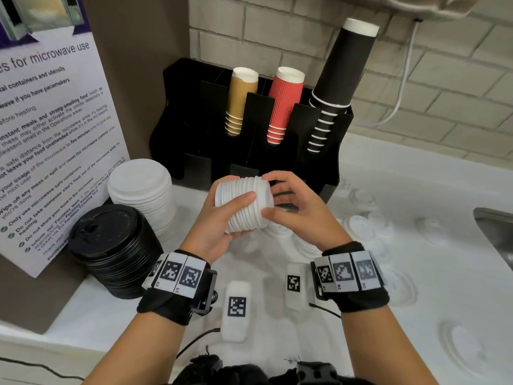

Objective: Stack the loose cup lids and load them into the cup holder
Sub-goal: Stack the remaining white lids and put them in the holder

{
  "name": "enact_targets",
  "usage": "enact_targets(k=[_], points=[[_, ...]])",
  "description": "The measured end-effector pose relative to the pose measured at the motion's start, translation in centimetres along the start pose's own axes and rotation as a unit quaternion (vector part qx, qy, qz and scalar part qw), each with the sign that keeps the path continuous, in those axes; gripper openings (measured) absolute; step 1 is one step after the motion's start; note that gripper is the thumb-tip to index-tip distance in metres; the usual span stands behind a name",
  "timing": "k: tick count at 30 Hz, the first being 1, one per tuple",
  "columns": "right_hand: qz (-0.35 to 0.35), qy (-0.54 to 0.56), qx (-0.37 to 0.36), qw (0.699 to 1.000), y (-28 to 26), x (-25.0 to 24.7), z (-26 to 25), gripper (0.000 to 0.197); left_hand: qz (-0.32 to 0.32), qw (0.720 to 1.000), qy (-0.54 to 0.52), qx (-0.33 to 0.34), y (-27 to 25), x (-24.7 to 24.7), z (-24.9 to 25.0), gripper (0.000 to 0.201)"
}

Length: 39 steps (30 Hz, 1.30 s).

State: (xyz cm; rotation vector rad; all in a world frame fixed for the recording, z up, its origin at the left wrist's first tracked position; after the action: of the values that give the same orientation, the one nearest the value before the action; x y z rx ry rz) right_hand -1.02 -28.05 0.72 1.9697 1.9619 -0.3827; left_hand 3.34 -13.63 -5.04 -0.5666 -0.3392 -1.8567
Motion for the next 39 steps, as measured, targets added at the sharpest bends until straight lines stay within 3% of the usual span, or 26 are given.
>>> enact_targets(k=[6, 10, 20, 25, 31, 33, 36, 37, 39], points=[[0.026, -0.033, 0.002, 0.999, 0.1, -0.3, 0.5, 0.047, -0.002, 0.998, 0.006, -0.057, 0.1, 0.4, -1.0, 0.078], [0.029, -0.089, 0.02, 0.995, -0.1, -0.5, 1.5, 0.046, -0.041, 0.993, 0.023, -0.106, -0.1, 0.6, -2.1, 0.051], [-0.015, -0.204, 0.118, 0.972, -1.2, -0.4, 3.8, 0.052, -0.01, 0.97, 0.103, -0.221, -0.2, -0.4, -5.2, 0.03], [-0.006, -0.236, 0.121, 0.964, -1.1, 0.5, 3.6, 0.055, 0.018, 0.965, 0.176, -0.191, 0.0, -0.6, -5.2, 0.031], [-0.021, -0.299, 0.106, 0.948, -0.8, 2.1, 3.0, 0.057, 0.008, 0.939, 0.299, -0.172, 0.3, -1.6, -3.8, 0.037], [-0.028, -0.282, 0.104, 0.953, -0.5, 1.8, 2.9, 0.046, 0.004, 0.937, 0.312, -0.155, 0.3, -1.8, -3.4, 0.034], [0.052, -0.222, 0.085, 0.97, 0.8, -1.1, 2.6, 0.023, 0.006, 0.937, 0.334, -0.105, 0.2, -2.1, -2.4, 0.022], [0.063, -0.227, 0.094, 0.967, 1.4, -2.1, 2.9, 0.025, 0.0, 0.936, 0.34, -0.09, 0.2, -2.0, -2.0, 0.018], [0.009, -0.286, 0.133, 0.949, 2.6, -2.8, 4.3, 0.032, -0.021, 0.936, 0.344, -0.076, 0.0, -1.7, -1.8, 0.024]])
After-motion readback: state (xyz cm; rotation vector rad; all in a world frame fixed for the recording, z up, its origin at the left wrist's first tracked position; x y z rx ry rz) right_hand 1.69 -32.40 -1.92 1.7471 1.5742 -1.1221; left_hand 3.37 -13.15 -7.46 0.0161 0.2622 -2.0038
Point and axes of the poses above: each hand's wrist, its own y-axis towards the middle knuckle, its own x-axis out of the palm, z = x × y, the point moved 5 cm from there along y, towards the middle knuckle, and after that the axes turned 6 degrees about x, right-handed, at the moved point
